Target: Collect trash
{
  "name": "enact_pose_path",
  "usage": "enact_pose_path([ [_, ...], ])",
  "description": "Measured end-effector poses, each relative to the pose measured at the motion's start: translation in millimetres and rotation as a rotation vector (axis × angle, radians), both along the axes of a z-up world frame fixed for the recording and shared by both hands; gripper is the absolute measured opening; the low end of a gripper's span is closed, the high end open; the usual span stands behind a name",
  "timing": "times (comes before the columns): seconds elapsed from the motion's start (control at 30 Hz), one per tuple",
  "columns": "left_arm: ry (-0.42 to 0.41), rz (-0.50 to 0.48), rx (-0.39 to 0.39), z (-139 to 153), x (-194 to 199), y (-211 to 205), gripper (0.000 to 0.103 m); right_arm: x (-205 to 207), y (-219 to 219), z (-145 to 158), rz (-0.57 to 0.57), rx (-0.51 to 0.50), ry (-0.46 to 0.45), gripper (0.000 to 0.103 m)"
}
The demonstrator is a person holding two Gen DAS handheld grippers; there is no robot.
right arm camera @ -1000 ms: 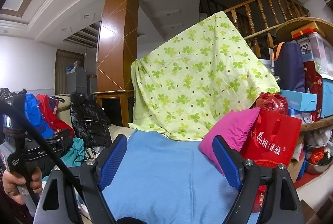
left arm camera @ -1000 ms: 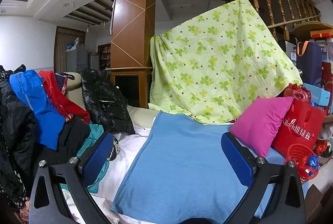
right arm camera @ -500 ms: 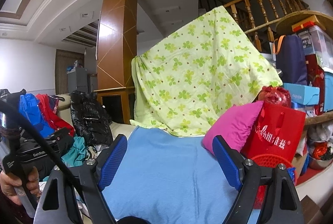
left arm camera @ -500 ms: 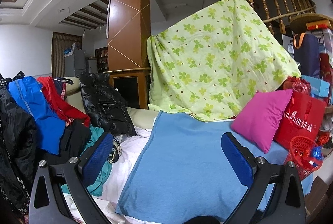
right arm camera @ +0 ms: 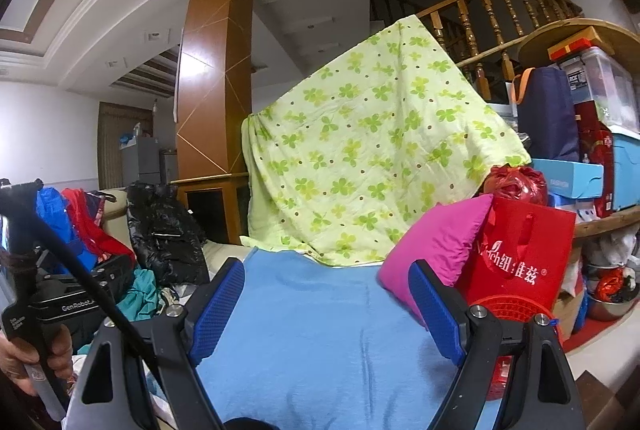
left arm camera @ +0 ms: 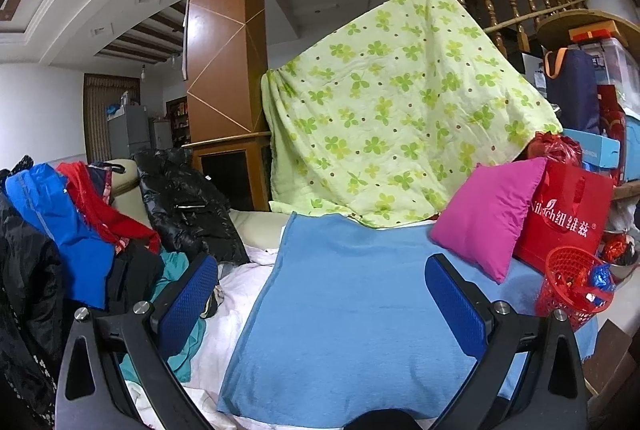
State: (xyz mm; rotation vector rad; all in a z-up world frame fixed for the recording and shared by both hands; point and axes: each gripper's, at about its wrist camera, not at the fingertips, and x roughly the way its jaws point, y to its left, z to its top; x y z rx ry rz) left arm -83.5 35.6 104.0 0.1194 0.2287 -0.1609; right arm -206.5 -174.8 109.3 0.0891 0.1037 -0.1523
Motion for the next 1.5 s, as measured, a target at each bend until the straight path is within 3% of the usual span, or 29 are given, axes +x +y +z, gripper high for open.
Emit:
enact_pose_path([
  [0.27, -0.013, -0.025, 0.052, 1, -7, -21, 0.103, -14, -10, -1, -0.063, -0.041, -0.016, 0.086],
  [0.67, -0.034, -0.065, 0.113, 2, -18, -48, 0.103, -41, -49, -3, -0.157, 0.008, -0.033, 0.086],
  [1.5, -0.016, -0.116, 0.122, 1, -24, -62, 0.103, -63, -71, -8, -0.215, 0.011, -0.027, 0.09],
])
